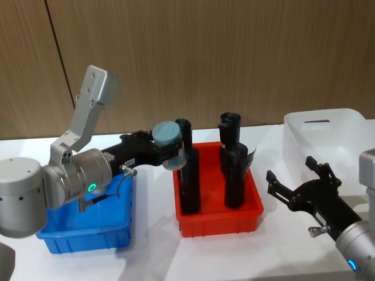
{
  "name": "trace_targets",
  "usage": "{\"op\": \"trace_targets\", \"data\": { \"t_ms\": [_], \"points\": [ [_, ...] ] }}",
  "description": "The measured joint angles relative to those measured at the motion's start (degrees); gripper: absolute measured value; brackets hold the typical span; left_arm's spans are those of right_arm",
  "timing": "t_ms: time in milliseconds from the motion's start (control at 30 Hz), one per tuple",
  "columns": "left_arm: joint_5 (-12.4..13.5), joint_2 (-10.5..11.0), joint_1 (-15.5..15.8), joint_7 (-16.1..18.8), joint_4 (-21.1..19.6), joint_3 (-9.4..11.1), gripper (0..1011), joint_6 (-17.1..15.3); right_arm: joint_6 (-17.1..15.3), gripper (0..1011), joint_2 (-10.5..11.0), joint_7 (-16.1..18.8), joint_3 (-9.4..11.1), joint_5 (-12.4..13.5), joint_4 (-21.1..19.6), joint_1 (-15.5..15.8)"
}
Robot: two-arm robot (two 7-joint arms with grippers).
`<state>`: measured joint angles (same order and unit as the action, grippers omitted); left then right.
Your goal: Pick the cotton swabs from the blue box and place them into the white box.
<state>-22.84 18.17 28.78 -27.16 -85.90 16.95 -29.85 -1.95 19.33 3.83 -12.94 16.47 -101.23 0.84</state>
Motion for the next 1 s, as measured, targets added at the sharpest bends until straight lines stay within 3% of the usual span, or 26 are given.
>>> {"op": "trace_targets", "data": {
  "t_ms": [600,1000],
  "points": [
    [1.12,-0.76,2.27,-2.93,1.64,0.5,660,-2.22,-0.45,1001,0.53,1.22,0.4,-0.01,0.0,-0.2],
    [1.33,-0.89,2.71,-3.45,1.93,0.59,660,-2.61,-2.46,1001,2.18,7.27,1.49,0.75,1.06,-1.75]
  ]
}}
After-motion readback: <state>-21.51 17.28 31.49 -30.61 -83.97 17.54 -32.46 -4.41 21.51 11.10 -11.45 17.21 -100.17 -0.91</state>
